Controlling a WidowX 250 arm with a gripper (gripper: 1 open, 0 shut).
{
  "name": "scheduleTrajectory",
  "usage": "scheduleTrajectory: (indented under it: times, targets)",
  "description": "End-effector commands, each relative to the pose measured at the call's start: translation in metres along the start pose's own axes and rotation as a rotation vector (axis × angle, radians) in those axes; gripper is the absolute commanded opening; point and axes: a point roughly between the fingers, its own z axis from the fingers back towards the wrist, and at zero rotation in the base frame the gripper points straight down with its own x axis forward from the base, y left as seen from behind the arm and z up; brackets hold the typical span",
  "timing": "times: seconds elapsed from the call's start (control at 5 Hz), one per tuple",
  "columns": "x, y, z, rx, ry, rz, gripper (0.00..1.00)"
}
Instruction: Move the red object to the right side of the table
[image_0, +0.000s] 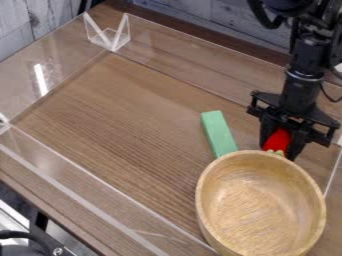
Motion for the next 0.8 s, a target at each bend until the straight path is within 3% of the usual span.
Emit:
scheduleTrajectory:
  times: [0.0,0.2,0.6]
  targets:
    - [0.003,-0.005,0.025,-0.010,-0.059,-0.039,1.00]
    - [0.006,-0.005,0.027,-0.009,-0.054,-0.058,1.00]
    - [0.006,0.008,0.044,-0.010,-0.116,0.032,1.00]
